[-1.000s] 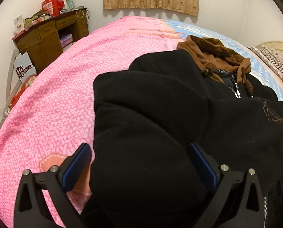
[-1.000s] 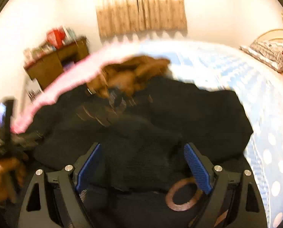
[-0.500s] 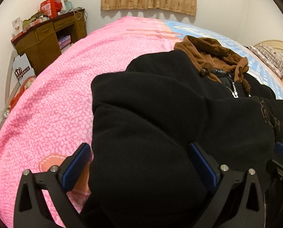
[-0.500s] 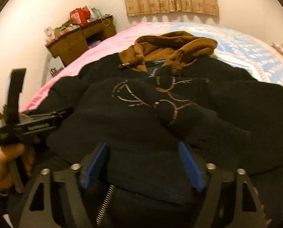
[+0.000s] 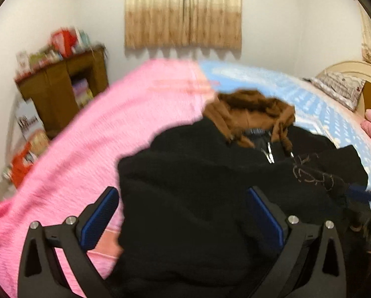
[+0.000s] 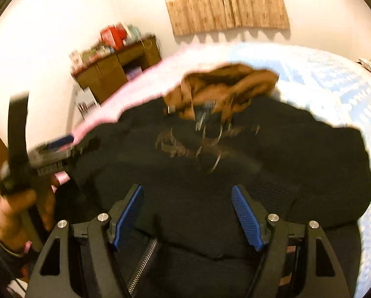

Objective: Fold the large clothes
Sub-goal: 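Grasp the brown hood with the right tool and lift it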

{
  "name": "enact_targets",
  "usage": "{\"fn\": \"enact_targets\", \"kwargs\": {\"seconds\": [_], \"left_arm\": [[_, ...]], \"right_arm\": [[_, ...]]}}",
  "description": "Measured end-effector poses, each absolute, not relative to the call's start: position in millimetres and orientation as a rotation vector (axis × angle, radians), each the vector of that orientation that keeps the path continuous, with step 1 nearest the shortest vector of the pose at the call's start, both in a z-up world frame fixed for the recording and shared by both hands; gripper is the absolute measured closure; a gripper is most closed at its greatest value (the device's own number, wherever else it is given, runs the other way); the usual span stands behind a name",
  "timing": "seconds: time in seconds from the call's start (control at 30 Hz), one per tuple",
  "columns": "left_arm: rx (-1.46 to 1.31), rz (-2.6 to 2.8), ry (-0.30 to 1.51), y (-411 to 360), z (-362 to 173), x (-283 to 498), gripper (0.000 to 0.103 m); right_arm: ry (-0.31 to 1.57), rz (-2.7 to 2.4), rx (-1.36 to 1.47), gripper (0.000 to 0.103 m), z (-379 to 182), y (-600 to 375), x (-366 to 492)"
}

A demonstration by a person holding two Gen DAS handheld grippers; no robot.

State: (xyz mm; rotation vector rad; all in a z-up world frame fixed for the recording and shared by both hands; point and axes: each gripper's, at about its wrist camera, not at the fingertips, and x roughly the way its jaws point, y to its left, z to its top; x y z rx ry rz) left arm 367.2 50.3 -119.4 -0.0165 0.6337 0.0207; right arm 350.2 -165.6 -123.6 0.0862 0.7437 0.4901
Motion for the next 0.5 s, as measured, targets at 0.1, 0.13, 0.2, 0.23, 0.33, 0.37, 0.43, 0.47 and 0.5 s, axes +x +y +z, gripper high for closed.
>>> {"fn": "enact_targets", "kwargs": {"seconds": [0.1,0.13,0.2,0.23,0.33,0.37,0.43,0.47,0.5], "left_arm": [[-0.025,-0.001,0.720,62.9,-128.6,366.3,0.000],[-0.046,-0.004,0.755,71.0,-133.2,364.3,0.000],[-0.130,-0.011,0.720,89.8,-131.7,350.1,0.000],[-0.162,-0.025,0.697,94.4,-129.3,344.8,0.000],[-0.234,-0.026,0.628,102.8,-118.1,339.5,0.000],[-0.242,-0.033,0.624,100.9,-117.1,343.5,0.000],[-0.226,-0.048,0.635,92.5,-119.2,359.9,0.000],[-0.210,-0.043,0.641,88.7,-121.1,367.3,0.000],[-0.195,-0.040,0.652,83.5,-124.9,377.1,0.000]], "right_arm": [[0.712,0.474,0.089,0.029,-103.8,-181.7,366.3],[0.715,0.457,0.078,0.029,-100.7,-184.4,375.0],[0.723,0.426,0.048,0.029,-97.5,-186.5,394.7],[0.727,0.408,0.025,0.029,-95.6,-185.0,406.8],[0.738,0.360,-0.048,0.029,-90.3,-174.7,448.1],[0.748,0.358,-0.040,0.029,-87.9,-172.3,462.9],[0.785,0.380,0.059,0.029,-80.3,-169.5,499.9],[0.799,0.398,0.121,0.029,-77.8,-171.5,516.1],[0.816,0.408,0.178,0.029,-76.2,-170.0,533.8]]}}
